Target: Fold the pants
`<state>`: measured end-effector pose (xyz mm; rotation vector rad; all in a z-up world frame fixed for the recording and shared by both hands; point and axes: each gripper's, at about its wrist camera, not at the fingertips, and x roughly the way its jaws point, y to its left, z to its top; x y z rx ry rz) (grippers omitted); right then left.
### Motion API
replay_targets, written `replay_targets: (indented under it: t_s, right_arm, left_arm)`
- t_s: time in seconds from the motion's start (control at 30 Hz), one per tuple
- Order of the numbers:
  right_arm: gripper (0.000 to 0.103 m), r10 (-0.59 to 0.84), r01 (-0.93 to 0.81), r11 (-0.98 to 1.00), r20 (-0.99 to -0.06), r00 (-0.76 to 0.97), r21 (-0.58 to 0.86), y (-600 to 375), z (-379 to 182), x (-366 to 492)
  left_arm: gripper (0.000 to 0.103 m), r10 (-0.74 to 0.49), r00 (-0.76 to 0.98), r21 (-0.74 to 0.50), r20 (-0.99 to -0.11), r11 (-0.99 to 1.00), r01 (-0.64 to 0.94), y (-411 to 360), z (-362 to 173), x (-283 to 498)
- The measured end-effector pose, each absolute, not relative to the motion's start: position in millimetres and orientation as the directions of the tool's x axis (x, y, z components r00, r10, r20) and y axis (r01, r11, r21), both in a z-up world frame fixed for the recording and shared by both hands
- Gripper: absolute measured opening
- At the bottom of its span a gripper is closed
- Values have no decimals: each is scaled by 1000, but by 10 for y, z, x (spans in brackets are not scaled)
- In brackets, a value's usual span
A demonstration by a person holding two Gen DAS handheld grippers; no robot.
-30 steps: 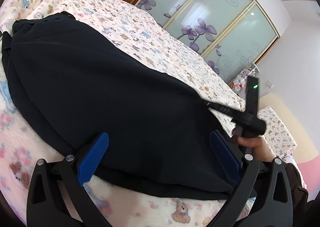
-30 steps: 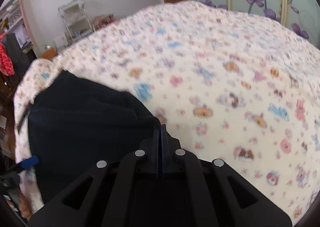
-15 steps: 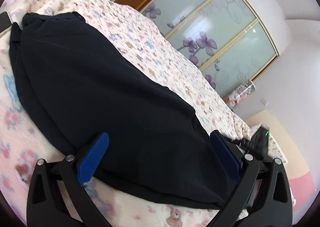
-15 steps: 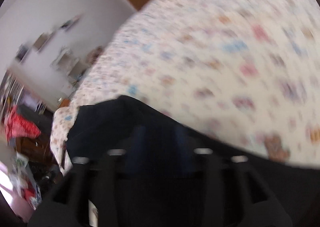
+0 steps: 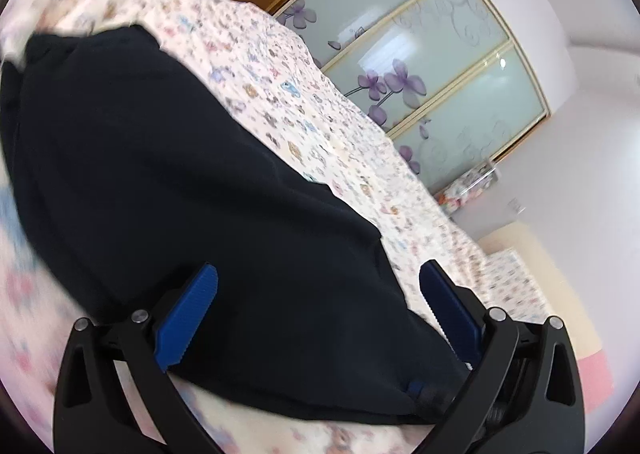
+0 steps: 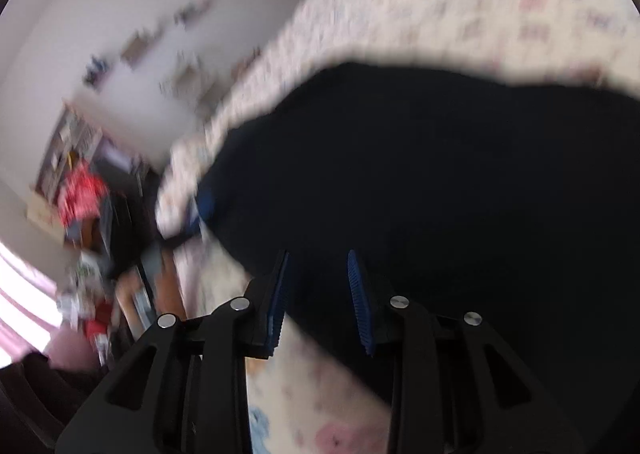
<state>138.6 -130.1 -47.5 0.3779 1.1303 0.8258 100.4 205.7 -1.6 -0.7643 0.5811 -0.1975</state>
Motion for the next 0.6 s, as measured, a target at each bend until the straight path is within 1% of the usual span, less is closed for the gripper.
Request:
replay_targets:
  t_s: [0.03,0.17,0.27,0.3,0.33,0.37,0.4,0.43,0.53,0.6]
  right_arm:
    - [32,739,-402,660,-645,195,635,-1292,-494,1354]
    - [32,768,-371,633,-613,188,679,-1344,-526,1367]
    - [32,765,-377,636,-614,194,673,-1345,-520,1336]
    - [32,765,-376,636,-613,196,674,-1372,-520,1302]
    - [32,765,-375,636,-612,199,674,-1396,-523,1264]
    - [32,766,-373,636,-610,202,675,-1425,-534,1263]
    - [32,765,-370,639,-609,209,675,-1458,-514,1239]
    - [32,761,-367,644,-610,219,672,-1476,-501,1216]
    - [32,736,-348,677,-598,316,649,-1640,-384,1028]
    - [32,724,-288,675,-535,435,679,-2001,-274,854]
  left_arm:
    - [101,-352,831,-682,-430,730,-43,2077,14,1042]
    - [101,-304,854,-639,-421,768,-41,2169,126,1092]
    - [101,-178,884,-522,-432,849,-85,2237,223,1114]
    - [101,-124,869,-474,-479,869,-138,2307,185,1164]
    - [101,-112,841,-467,-530,866,-180,2378,119,1210]
    - [101,-135,803,-497,-581,840,-218,2468,-16,1246]
    - [99,-186,781,-550,-597,803,-229,2561,-180,1243]
    - [97,-203,798,-569,-568,797,-202,2596,-264,1166]
    - [97,-185,818,-512,-545,846,-150,2515,-285,1026]
    - [101,-180,830,-506,-528,852,-137,2498,-275,988]
